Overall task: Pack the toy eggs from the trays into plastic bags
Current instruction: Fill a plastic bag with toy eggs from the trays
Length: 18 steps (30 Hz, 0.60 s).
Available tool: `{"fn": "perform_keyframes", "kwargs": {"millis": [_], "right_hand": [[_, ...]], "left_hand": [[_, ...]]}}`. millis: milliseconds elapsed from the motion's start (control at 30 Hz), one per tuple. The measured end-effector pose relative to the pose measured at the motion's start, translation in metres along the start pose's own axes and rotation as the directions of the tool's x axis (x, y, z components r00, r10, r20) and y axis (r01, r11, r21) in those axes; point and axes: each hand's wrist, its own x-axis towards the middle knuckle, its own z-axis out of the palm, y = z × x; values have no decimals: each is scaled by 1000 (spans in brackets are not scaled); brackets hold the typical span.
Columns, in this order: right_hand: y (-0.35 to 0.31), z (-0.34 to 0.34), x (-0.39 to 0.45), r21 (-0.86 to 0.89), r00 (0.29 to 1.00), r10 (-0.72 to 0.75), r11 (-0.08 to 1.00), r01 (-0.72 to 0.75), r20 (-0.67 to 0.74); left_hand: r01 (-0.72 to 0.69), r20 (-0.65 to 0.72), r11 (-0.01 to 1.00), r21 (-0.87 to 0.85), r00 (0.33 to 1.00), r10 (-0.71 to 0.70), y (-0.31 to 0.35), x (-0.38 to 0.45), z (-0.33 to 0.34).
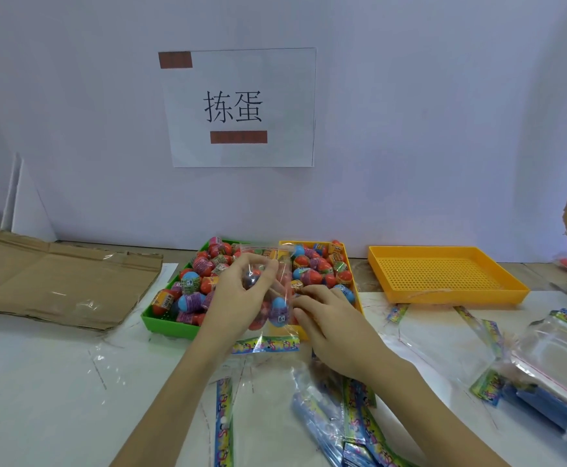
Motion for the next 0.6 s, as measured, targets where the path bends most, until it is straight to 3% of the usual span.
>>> {"fn": "perform_keyframes", "kwargs": {"millis": [100,233,333,433,500,600], "right_hand": [[0,1,1,34,999,-4,999,5,-40],[-3,-10,0,305,945,91,952,10,-315],[-2,-24,-1,553,857,268,833,24,-440],[-4,-39,-5,741,834,355,666,92,-423],[-9,-47,-10,763,831,327,624,168,-450],[-19,-56,-15,614,787,214,750,247,-579]], "left_hand": [[14,40,1000,-5,999,-14,1,-1,2],[-32,63,999,30,998,30,3,-2,0],[-53,82,997,61,995,48,1,-4,2],[-92,111,987,131,991,77,-2,-4,6],[-132,140,978,162,984,109,-3,-5,9],[-159,176,973,167,976,129,-3,-9,14]]}}
